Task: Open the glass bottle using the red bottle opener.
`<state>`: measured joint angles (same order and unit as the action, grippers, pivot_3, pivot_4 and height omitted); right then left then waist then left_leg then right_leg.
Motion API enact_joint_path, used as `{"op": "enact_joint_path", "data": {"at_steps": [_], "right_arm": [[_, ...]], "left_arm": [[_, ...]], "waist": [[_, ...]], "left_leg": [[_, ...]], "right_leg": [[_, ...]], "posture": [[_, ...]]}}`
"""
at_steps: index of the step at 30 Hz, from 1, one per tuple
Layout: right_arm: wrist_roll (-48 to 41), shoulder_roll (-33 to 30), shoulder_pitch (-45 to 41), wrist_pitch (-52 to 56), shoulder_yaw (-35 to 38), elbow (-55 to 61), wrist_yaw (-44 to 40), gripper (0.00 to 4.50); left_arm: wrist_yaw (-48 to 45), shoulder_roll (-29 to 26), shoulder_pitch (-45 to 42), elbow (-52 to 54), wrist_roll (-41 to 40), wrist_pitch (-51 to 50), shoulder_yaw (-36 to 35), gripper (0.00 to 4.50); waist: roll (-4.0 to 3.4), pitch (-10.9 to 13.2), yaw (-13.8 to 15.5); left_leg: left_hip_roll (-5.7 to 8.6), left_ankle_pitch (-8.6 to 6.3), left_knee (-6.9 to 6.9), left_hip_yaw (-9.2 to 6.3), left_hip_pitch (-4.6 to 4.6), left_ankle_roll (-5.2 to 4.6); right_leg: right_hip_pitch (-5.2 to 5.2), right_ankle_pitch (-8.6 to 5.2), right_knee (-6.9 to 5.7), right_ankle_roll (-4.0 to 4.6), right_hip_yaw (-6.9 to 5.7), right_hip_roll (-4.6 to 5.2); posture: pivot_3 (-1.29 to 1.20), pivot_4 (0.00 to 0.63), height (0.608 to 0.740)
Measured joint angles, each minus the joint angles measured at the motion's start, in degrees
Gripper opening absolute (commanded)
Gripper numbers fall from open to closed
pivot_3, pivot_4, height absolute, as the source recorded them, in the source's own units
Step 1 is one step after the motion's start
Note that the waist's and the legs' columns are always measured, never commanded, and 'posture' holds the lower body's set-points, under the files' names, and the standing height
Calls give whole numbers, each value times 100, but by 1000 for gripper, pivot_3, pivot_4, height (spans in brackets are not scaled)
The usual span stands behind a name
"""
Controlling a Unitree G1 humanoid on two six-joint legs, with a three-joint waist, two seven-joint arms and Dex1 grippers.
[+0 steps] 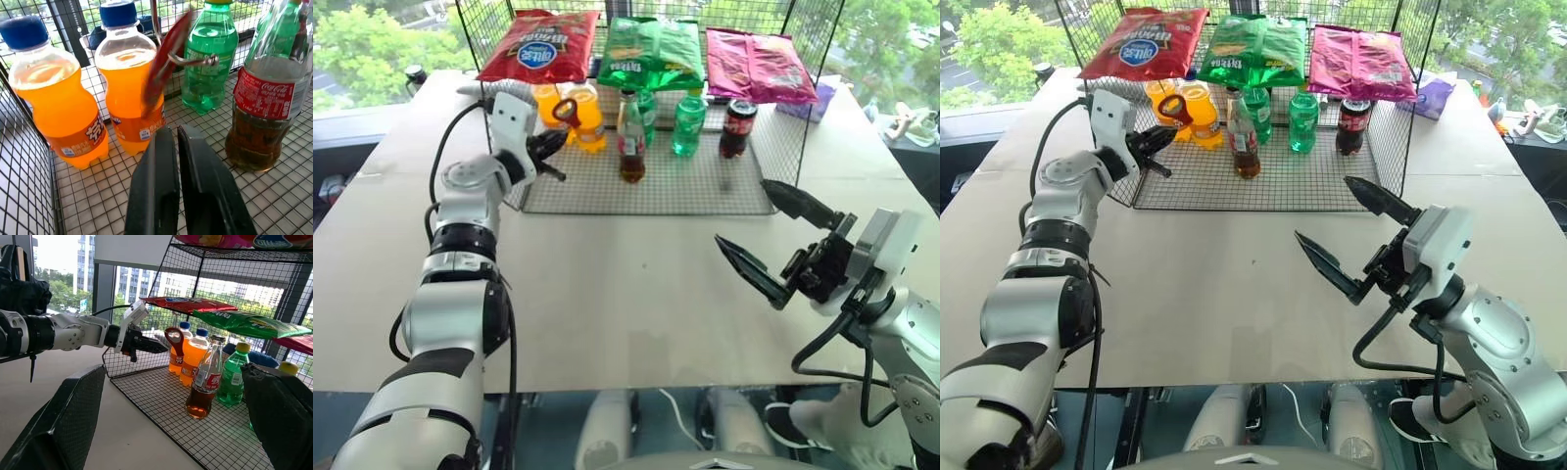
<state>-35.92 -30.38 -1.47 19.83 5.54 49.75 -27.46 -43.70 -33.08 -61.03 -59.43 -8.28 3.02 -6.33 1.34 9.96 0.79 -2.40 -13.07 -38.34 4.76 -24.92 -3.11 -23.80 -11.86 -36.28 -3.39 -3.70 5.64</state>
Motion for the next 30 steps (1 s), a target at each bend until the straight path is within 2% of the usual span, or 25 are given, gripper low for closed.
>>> {"op": "enact_joint_path", "data": {"at_steps": [12, 13, 15, 16, 18, 21, 30], "right_arm": [[65, -47, -29, 19, -14, -17, 31, 4500], [65, -50, -35, 26, -14, -21, 30, 4500], [69, -60, -122, 71, -28, -49, 29, 4500], [69, -66, -147, 92, -30, -54, 30, 4500], [70, -67, -183, 122, -58, -61, 32, 4500], [73, -67, -209, 154, -103, -61, 40, 4500], [141, -67, -252, 284, -129, -58, 152, 4500]], "left_arm": [[-337, -120, 308, 471, -202, -21, -260, 50], [-360, -129, 334, 494, -202, -24, -260, 600], [-347, -177, 452, 640, -195, -91, -260, 1197], [-313, -178, 477, 696, -182, -104, -258, 1722], [-120, -192, 505, 774, -81, -99, -252, 2447], [110, -183, 511, 866, 50, -90, -186, 3848], [515, -100, 21, 340, 375, 151, -7, 3848]], "waist": [[0, 0, -13], [0, 0, -10], [1, 0, -10], [0, 0, -8], [1, 0, 6], [2, 0, 6], [5, -1, 6]], "left_leg": [[0, 0, 0, -1, 2, 0], [0, 0, 0, 0, 2, 0], [0, 0, -2, -1, 3, 0], [0, 0, -3, -1, 3, 0], [0, 0, -5, -3, 2, 0], [2, 0, -6, -2, 1, 0], [2, 0, -10, -1, 2, 0]], "right_leg": [[0, 0, -3, 1, 1, 0], [0, 0, -4, 1, 1, 0], [0, 0, -6, 1, 1, 0], [0, 0, -7, 1, 1, 0], [1, 0, -8, 1, 0, 0], [2, 1, -8, 1, 0, 2], [1, 0, -17, 0, 0, 1]], "posture": [[0, 150, 740], [0, 150, 740], [0, 150, 740], [0, 150, 740], [0, 150, 740], [0, 150, 740], [0, 150, 740]]}}
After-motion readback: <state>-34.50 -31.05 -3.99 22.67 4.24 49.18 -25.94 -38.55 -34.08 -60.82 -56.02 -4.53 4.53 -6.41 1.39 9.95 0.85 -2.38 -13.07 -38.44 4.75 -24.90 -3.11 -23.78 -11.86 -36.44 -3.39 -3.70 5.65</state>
